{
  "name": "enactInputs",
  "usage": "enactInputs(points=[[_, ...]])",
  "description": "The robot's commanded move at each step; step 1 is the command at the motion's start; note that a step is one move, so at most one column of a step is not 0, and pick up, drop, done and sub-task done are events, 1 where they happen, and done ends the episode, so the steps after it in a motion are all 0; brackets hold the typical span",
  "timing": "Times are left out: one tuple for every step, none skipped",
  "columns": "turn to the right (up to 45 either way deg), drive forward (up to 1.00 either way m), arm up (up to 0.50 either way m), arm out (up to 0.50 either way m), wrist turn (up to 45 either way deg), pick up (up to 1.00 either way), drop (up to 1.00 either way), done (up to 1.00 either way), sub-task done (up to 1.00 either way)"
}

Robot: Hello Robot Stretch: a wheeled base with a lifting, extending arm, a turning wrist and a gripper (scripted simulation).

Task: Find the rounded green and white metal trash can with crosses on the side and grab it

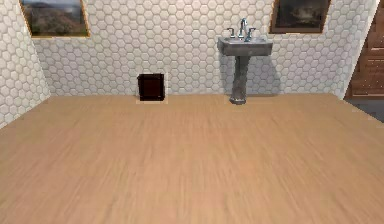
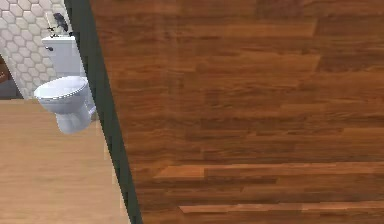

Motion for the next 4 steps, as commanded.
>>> enactInputs(points=[[0.0, 0.15, 0.00, 0.00, 0.0, 0.00, 0.00, 0.00, 0.00], [24.0, 0.00, 0.00, 0.00, 0.0, 0.00, 0.00, 0.00, 0.00], [0.0, 0.50, 0.00, 0.00, 0.0, 0.00, 0.00, 0.00, 0.00], [24.0, 0.00, 0.00, 0.00, 0.0, 0.00, 0.00, 0.00, 0.00]])
